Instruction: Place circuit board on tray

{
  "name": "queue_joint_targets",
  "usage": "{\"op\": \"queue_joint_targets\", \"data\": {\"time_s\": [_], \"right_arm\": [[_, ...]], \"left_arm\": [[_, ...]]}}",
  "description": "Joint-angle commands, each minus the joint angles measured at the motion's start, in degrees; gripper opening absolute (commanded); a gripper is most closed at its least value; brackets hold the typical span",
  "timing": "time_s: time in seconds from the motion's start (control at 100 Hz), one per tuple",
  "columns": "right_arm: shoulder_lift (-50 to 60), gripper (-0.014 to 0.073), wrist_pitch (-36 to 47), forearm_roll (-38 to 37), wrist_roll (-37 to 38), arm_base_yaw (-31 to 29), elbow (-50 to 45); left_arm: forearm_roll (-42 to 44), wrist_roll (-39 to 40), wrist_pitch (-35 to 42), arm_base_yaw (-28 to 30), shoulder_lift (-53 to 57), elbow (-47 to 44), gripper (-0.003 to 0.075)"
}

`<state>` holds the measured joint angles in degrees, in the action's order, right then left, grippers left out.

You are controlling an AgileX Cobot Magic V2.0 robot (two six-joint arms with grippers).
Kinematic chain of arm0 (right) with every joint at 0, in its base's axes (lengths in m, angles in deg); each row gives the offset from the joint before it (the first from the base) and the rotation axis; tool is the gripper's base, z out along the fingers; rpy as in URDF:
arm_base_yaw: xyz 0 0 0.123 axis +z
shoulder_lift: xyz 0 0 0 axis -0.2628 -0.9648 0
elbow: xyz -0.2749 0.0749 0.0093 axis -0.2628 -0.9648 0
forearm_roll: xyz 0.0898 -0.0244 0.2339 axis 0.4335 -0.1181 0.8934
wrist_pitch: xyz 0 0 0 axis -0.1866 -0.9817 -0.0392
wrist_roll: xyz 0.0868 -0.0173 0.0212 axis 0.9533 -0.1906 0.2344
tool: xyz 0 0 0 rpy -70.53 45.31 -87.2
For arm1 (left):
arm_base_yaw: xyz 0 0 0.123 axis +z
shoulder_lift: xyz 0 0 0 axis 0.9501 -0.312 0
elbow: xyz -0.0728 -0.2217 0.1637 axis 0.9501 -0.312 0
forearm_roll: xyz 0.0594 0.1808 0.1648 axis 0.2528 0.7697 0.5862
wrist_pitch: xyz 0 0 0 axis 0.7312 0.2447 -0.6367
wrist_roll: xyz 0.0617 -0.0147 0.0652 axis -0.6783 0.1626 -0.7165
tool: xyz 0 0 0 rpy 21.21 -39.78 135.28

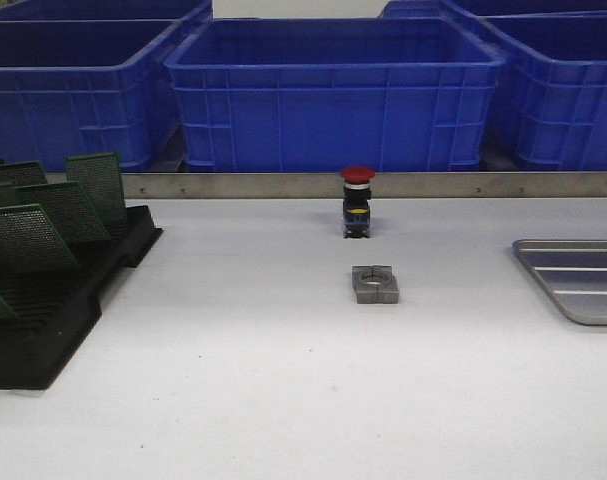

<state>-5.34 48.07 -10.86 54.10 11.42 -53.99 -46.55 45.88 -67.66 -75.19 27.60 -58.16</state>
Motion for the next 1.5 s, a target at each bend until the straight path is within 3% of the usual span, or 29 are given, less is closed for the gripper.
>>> {"op": "queue_joint_targets", "data": {"time_s": [0.0,0.37,0.74,1.01,1.09,1.21,1.3,1.37,1.49], "right_arm": [[1.55,-0.0113,3.93,-0.49,-0.52,-0.43,0.77],[1.55,-0.0113,3.93,-0.49,-0.52,-0.43,0.77],[1.55,-0.0113,3.93,-0.49,-0.52,-0.43,0.77],[1.55,-0.0113,3.93,-0.49,-0.52,-0.43,0.77],[1.55,-0.0113,3.93,-0.49,-0.52,-0.43,0.77],[1.55,-0.0113,3.93,-0.49,-0.52,-0.43,0.77],[1.55,-0.0113,3.93,-0.49,-0.52,-0.43,0.77],[1.55,-0.0113,3.93,-0.49,-0.52,-0.43,0.77],[1.55,-0.0113,3.93,-0.49,-0.52,-0.43,0.77]], "left_arm": [[-0.53,0.49,4.73,0.41,1.69,-2.79,-0.0020],[-0.53,0.49,4.05,0.41,1.69,0.87,-0.0020],[-0.06,0.92,-14.24,0.41,-4.37,17.59,-0.0020],[-0.06,0.92,-27.95,0.41,-20.14,28.77,-0.0019],[-0.18,-0.56,-30.25,0.41,-25.42,31.02,0.0021],[-2.05,-7.18,-29.24,0.41,-31.96,33.27,0.0217],[-5.67,-17.69,-28.77,0.41,-35.71,34.68,0.0376],[-8.45,-26.38,-28.96,0.41,-38.43,35.80,0.0421],[-14.85,-46.79,-32.72,0.41,-43.40,38.09,0.0421]]}}
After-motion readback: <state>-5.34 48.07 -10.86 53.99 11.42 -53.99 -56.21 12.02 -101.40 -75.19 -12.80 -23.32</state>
